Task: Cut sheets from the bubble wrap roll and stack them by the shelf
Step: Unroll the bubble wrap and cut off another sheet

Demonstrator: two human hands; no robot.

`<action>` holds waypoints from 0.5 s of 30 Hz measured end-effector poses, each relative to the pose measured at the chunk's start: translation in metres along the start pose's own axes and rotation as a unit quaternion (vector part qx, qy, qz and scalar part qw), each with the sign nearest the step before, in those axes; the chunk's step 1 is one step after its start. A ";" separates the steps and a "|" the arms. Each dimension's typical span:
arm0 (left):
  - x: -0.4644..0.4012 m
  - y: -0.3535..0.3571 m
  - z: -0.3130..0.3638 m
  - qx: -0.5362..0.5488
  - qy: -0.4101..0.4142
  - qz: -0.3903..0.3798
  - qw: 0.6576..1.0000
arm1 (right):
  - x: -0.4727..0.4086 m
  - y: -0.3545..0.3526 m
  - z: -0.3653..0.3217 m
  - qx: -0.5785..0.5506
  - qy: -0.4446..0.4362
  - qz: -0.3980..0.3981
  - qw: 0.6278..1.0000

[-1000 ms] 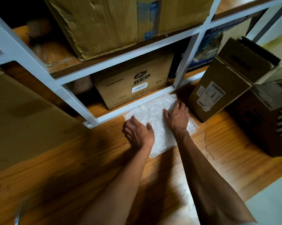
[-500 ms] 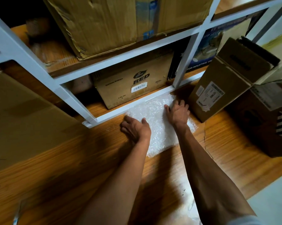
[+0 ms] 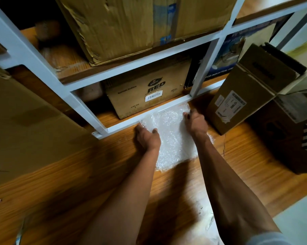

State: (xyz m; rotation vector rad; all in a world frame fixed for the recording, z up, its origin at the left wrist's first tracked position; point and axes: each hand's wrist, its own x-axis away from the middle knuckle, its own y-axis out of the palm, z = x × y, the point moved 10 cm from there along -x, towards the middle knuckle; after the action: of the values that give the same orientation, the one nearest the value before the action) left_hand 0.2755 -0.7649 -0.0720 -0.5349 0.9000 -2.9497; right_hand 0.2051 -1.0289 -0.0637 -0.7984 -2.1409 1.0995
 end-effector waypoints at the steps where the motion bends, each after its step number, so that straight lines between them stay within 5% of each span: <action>1: 0.001 0.001 0.002 -0.022 0.009 -0.001 1.000 | 0.002 -0.004 -0.004 0.005 -0.004 0.015 1.000; 7: 0.003 -0.006 0.000 -0.064 0.028 0.057 0.996 | 0.009 -0.016 -0.013 0.023 -0.010 0.060 0.998; 15: -0.024 -0.008 0.000 -0.047 -0.009 0.043 0.998 | -0.008 0.000 -0.008 0.052 0.012 -0.004 0.999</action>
State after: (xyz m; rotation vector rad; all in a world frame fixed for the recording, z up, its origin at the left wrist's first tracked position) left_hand 0.2992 -0.7555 -0.0752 -0.5118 1.0362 -2.8333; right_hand 0.2163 -1.0305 -0.0617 -0.7505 -2.0472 1.1815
